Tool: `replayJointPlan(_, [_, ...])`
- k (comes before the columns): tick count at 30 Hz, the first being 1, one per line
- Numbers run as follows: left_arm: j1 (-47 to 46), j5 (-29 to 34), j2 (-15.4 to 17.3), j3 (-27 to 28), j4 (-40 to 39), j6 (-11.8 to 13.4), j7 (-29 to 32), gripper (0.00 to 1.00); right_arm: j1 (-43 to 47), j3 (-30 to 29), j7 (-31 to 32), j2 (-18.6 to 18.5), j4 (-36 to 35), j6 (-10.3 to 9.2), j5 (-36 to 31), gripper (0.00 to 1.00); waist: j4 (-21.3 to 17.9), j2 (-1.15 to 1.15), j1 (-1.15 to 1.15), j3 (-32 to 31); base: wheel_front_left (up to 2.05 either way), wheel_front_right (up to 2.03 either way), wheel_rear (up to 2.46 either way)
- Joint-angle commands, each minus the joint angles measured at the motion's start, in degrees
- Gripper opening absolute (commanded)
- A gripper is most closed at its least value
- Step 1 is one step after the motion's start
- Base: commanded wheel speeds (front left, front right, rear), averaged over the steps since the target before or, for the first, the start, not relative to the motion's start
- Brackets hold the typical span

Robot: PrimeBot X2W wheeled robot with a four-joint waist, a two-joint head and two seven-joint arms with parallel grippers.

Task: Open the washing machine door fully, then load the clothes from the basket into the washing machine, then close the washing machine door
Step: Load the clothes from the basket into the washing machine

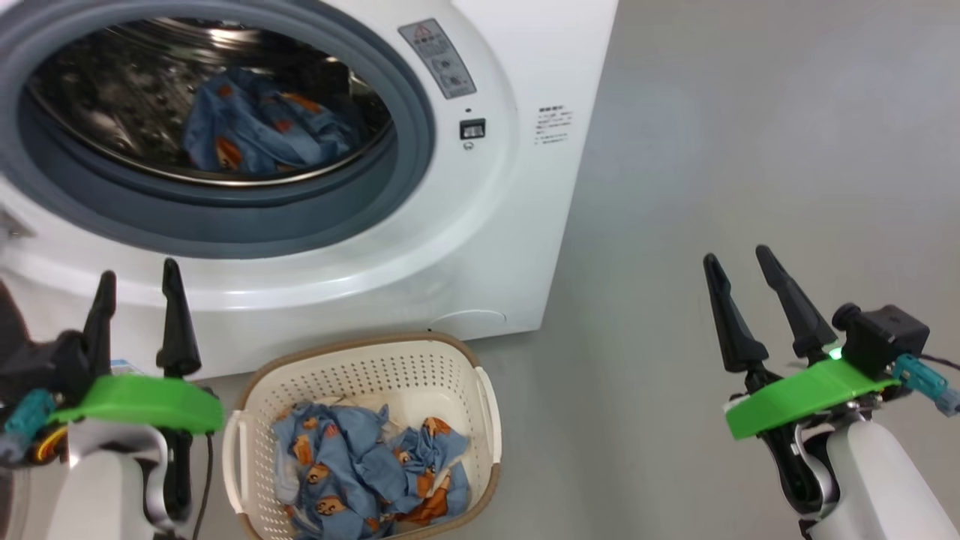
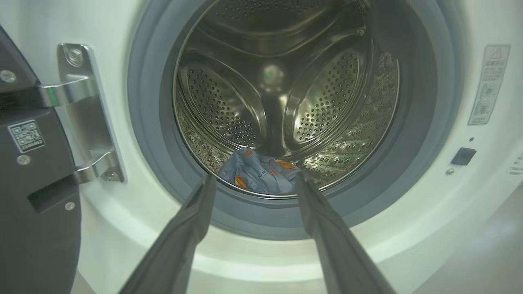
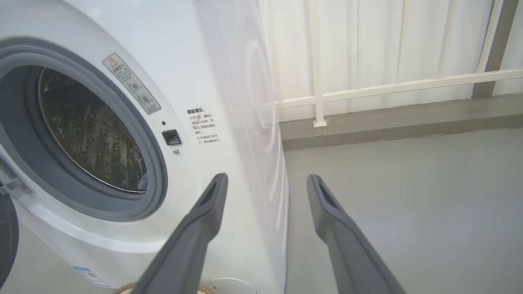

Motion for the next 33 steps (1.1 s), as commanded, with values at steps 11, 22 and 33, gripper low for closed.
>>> replayJointPlan(11, [7.24,1.56,-0.01,2.22,-7.89,0.59,-0.30,1.00,1.97,0.64,-0.27,-0.66,-1.32,0.12,-0.39,1.00,1.75,0.00,0.00,-3.10,0.00,0.00,0.00])
replayJointPlan(22, [11.87,1.38,-1.04,1.88,-11.55,2.46,-0.30,1.00,3.22,0.72,-0.27,-0.92,-1.37,0.12,-0.43,1.00,1.92,0.00,0.00,-4.91,0.00,0.00,0.00])
replayJointPlan(33, [12.89,1.14,-1.30,1.17,-12.41,2.86,-0.30,1.00,3.43,1.21,-0.27,-1.56,-1.08,0.12,-0.26,1.00,2.10,0.00,0.00,-5.62,0.00,0.00,0.00])
